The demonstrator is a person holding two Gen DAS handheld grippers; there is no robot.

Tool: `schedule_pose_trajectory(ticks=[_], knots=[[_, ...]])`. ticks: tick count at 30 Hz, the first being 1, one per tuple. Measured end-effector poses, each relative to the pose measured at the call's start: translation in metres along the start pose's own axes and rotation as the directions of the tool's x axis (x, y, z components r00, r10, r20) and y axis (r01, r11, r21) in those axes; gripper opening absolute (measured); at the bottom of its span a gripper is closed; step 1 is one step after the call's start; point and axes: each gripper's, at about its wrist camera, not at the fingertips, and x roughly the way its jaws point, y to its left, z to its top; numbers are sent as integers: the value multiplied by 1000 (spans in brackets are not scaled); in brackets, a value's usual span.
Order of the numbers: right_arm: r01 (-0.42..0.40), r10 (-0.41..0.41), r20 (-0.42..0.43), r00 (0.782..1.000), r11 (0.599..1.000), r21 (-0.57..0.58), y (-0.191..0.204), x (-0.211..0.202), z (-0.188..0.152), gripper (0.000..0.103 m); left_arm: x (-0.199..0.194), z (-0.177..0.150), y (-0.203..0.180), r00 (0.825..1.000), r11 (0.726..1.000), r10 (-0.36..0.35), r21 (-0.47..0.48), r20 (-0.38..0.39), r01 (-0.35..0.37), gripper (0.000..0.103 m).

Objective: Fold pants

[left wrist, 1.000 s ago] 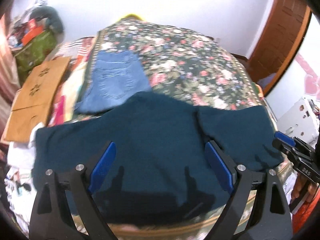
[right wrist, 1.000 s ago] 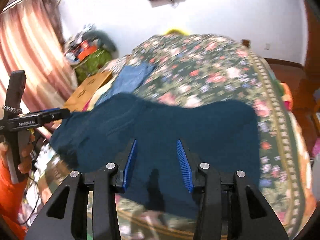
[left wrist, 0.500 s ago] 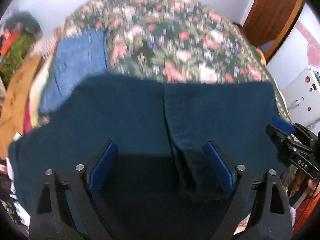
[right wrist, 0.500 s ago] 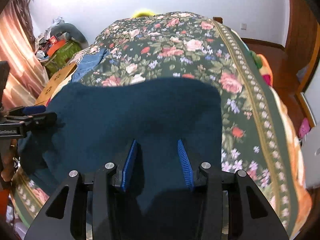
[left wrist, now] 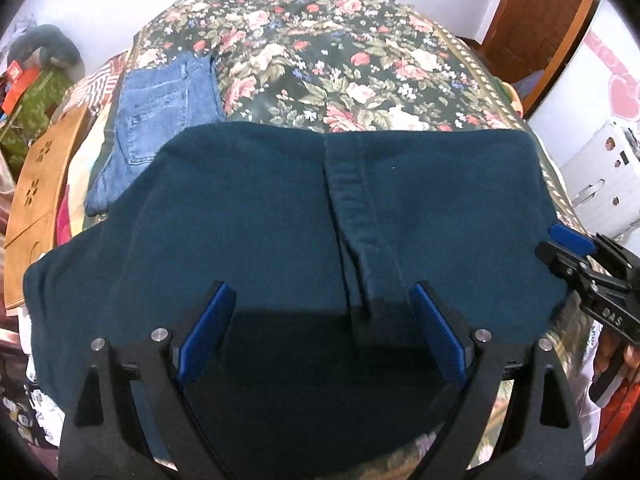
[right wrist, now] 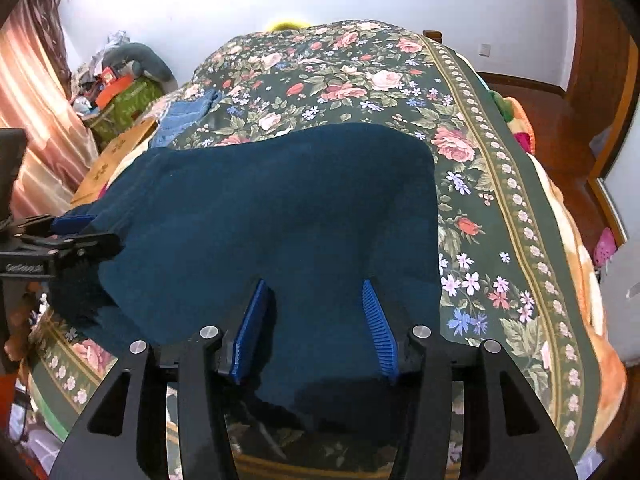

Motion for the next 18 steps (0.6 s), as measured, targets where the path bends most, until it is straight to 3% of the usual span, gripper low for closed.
schedule_pose_trajectory(ticks=[5, 9, 14, 18], knots=[[-27, 28, 45, 999, 999, -33, 25, -14, 14, 46, -33, -8, 12, 997, 999, 25, -21, 71, -24, 91], [-46, 53, 88, 995, 995, -86, 56, -24, 25, 46, -67, -19, 36, 985, 996, 75, -61, 155, -66, 91], [-73, 92, 121, 988, 985, -157, 97, -28, 38, 50, -107, -37, 88, 966, 982, 97, -182, 238, -53, 92], [-92, 122, 124, 985, 970, -224, 131, -24, 44, 50, -131, -60, 142, 939, 947, 136, -319, 314, -31, 95]])
